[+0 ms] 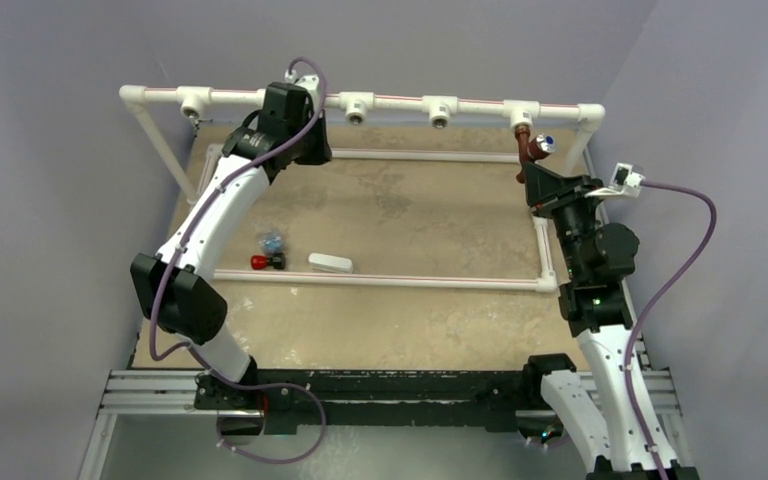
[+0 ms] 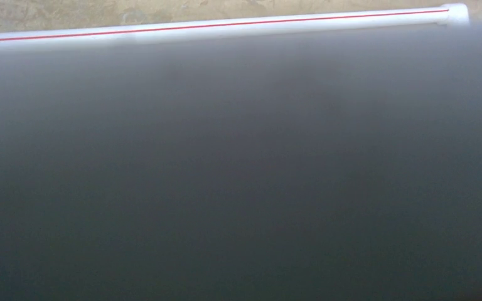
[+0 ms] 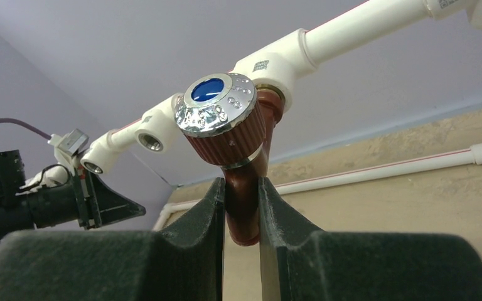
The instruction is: Install the water faucets
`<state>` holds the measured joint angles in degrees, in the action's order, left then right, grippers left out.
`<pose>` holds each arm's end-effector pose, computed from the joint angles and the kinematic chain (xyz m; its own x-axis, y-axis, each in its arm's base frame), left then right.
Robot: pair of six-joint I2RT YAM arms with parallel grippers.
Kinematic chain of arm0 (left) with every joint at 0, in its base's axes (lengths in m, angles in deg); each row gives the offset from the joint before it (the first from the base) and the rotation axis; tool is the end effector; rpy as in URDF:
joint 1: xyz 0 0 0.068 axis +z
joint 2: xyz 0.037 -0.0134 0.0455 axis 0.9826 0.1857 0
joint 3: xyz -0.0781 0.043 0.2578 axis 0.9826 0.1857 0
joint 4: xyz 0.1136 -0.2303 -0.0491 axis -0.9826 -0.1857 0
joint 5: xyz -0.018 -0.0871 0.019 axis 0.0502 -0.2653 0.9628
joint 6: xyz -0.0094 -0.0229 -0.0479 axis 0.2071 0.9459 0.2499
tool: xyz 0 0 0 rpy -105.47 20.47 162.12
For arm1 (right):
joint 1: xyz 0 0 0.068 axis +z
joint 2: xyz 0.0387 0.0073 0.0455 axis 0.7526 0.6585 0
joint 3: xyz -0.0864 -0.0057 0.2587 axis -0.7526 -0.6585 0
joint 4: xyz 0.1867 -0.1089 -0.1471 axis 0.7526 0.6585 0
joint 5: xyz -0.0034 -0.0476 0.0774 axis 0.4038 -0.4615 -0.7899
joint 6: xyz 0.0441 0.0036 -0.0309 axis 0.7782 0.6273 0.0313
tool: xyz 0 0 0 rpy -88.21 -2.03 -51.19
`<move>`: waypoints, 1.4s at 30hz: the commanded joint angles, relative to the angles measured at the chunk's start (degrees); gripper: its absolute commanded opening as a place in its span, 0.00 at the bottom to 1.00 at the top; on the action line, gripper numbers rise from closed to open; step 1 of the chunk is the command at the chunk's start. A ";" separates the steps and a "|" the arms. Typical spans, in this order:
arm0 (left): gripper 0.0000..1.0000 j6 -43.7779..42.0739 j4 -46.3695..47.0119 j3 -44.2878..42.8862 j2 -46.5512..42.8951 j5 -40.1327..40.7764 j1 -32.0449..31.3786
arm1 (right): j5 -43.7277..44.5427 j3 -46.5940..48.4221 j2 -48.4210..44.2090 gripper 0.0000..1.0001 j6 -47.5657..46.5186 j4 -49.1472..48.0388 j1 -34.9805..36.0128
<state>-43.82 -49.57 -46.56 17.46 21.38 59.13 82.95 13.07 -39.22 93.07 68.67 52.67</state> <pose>0.3489 -0.1286 0.3892 -0.6394 -0.1109 -0.7609 0.1577 0.9496 -0.2709 0.1588 0.0133 0.3928 0.2003 0.6402 -0.7416 -0.3330 0.7564 0.5631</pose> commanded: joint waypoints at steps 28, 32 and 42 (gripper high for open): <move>0.15 2.08 3.95 22.60 -27.84 -5.35 -5.05 | 12.68 12.68 7.26 0.63 -4.70 7.19 -0.25; 0.16 1.76 3.95 22.45 -27.90 -4.43 -6.63 | 14.05 11.57 6.90 0.62 -6.01 8.87 -0.25; 0.16 1.63 3.60 22.25 -28.32 -3.52 -7.04 | 15.14 9.64 5.81 0.61 -10.35 9.37 -0.25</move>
<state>-41.30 -46.73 -24.35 -9.46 16.79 52.27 93.66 22.54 -32.94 87.38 74.87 52.98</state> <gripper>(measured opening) 0.161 0.606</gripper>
